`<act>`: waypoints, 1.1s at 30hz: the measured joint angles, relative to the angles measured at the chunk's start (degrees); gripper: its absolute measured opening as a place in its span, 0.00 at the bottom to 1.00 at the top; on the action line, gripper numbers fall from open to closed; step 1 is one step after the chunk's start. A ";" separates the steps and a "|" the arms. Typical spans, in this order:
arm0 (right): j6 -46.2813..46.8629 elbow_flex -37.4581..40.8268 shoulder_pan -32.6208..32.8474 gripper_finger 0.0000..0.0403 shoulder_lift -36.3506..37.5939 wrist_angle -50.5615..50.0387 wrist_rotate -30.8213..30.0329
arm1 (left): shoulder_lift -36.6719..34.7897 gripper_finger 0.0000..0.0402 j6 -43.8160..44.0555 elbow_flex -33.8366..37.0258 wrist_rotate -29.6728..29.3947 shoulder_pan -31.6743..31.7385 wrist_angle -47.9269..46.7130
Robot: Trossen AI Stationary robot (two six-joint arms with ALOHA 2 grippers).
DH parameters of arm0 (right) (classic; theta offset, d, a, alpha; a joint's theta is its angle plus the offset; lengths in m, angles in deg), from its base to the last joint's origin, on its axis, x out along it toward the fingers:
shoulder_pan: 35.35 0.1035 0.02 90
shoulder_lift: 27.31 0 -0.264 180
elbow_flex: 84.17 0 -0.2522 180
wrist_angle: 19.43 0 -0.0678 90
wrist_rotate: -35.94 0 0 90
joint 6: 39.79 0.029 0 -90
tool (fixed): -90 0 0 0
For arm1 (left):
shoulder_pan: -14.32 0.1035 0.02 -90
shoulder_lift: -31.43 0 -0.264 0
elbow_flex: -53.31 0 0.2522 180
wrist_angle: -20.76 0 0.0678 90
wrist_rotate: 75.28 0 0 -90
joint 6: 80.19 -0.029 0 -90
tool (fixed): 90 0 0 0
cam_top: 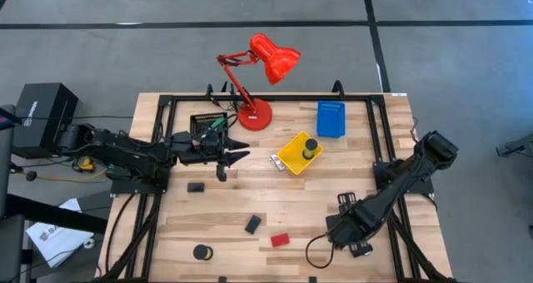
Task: Pick & Place Office items
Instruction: Put the blue hourglass into the yellow bin
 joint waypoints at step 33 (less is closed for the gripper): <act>-10.95 0.00 -5.99 0.48 0.02 1.21 1.17 | 0.00 0.27 0.00 0.00 -0.20 0.00 0.00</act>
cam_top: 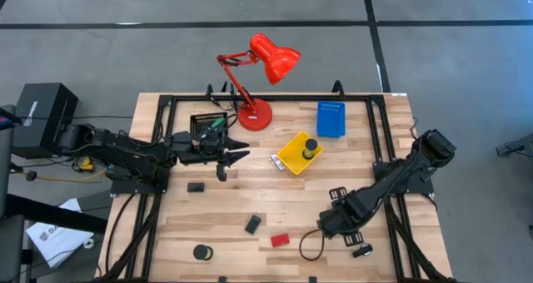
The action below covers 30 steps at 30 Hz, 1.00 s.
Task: Pick & Place Office items
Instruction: Put the blue hourglass into the yellow bin
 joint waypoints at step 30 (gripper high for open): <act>-39.88 -16.42 -29.14 0.48 -0.02 0.85 -4.80 | 0.00 0.27 0.00 0.00 0.13 0.01 0.00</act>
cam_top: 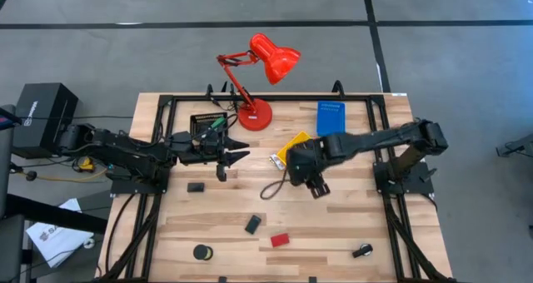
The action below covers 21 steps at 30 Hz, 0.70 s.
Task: Pick & Place Office items
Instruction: Put the blue hourglass into the yellow bin
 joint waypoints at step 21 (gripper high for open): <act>-18.84 -0.24 -18.42 0.48 -9.68 2.23 0.22 | 0.00 0.27 -3.04 0.00 -0.15 0.01 0.00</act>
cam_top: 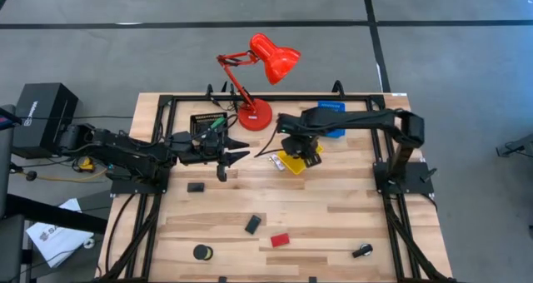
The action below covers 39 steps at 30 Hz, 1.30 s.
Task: Pick & Place Office items
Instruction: Put the blue hourglass into the yellow bin, then put the red digital clock into the blue bin
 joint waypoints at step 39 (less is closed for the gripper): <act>9.93 -10.26 3.77 0.58 -2.02 -10.72 -6.31 | 0.00 0.27 -0.02 0.00 -0.05 0.00 0.03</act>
